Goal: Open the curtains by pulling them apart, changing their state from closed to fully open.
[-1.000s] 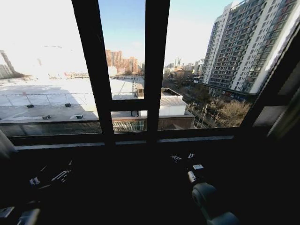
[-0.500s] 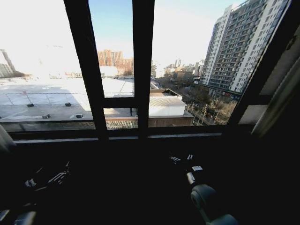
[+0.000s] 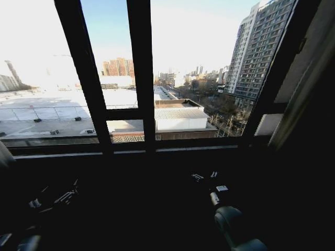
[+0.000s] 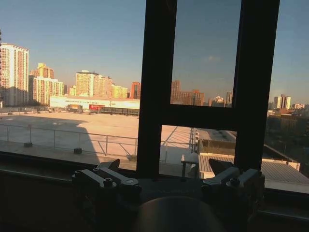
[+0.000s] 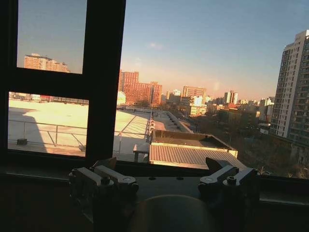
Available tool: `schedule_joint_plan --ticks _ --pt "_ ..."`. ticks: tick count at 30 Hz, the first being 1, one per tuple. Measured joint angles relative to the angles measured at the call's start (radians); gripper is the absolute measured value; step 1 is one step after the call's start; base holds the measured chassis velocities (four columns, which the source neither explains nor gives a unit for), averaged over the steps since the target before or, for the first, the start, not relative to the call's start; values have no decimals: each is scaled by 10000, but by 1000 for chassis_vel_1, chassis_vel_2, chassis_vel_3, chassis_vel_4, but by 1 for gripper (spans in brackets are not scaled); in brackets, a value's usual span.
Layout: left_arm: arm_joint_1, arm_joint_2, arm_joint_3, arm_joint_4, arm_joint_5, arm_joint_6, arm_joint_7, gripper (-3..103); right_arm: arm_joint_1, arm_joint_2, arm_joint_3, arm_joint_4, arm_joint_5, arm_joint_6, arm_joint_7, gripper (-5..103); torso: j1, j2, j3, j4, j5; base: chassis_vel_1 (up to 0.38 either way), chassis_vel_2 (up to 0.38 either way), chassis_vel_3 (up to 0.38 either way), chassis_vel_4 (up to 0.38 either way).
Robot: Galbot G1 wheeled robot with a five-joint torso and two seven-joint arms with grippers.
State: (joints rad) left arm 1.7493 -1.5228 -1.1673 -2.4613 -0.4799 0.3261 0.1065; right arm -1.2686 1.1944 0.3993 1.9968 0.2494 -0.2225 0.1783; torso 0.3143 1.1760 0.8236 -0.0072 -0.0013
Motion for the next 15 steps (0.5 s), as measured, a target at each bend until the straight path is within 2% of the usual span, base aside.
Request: schedule_joint_plan --ticks 2,8,15 --pt "21 -27 -16 23 5 -59 -1 100 -2 -11 -23 -19 -21 0 -4 100 1 -1 1 -2 13 44 88 -44 -115" --pt "30 -40 -39 62 11 -117 -1 100 -99 -54 -25 -17 -297 -41 -39 100 -2 0 0 -6 22 0 9 -6 -3" --pt "111 -4 -103 127 6 -244 -4 100 -219 -20 -45 74 -468 -97 -39 100 -1 0 0 -3 10 0 0 0 0"
